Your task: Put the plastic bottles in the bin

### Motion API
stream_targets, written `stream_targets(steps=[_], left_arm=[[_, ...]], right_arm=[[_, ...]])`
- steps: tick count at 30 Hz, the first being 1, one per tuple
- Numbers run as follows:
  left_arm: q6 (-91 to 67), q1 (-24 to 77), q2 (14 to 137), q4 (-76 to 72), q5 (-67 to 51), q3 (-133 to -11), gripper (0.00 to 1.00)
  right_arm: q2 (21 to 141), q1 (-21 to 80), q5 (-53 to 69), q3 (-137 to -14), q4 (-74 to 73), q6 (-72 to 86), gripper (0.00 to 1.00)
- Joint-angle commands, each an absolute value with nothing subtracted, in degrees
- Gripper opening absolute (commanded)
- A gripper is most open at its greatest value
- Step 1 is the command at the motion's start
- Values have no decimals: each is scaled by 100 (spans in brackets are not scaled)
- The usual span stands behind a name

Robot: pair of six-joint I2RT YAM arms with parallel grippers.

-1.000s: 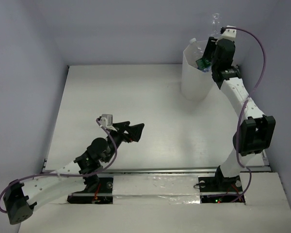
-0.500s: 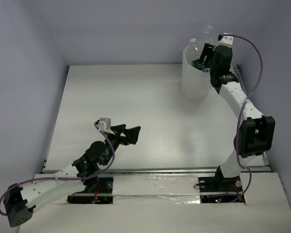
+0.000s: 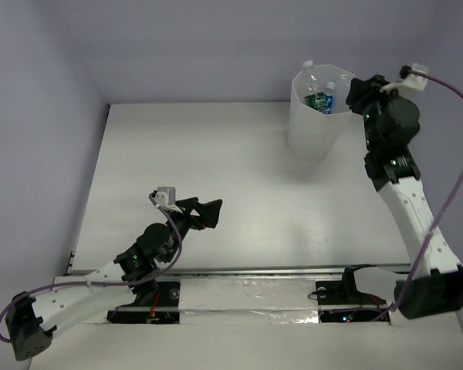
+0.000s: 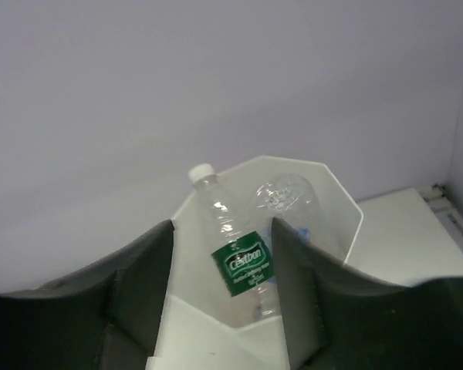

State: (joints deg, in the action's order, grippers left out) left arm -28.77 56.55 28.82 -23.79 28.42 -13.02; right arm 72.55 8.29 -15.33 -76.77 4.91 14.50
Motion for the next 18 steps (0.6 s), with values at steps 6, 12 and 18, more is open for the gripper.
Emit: stream_targets(steps=[6, 12, 18], left_arm=[[-2962, 5687, 3234, -2777, 2804, -1880, 99], [-3032, 5687, 3542, -2733, 2847, -2214, 99], [-2971, 5687, 3621, -2909, 2997, -2311, 99]], right_arm=[[4345, 835, -44, -5138, 1643, 3163, 0], [2255, 835, 737, -3798, 1328, 3498, 6], [1205, 835, 388, -2866, 502, 3753, 65]])
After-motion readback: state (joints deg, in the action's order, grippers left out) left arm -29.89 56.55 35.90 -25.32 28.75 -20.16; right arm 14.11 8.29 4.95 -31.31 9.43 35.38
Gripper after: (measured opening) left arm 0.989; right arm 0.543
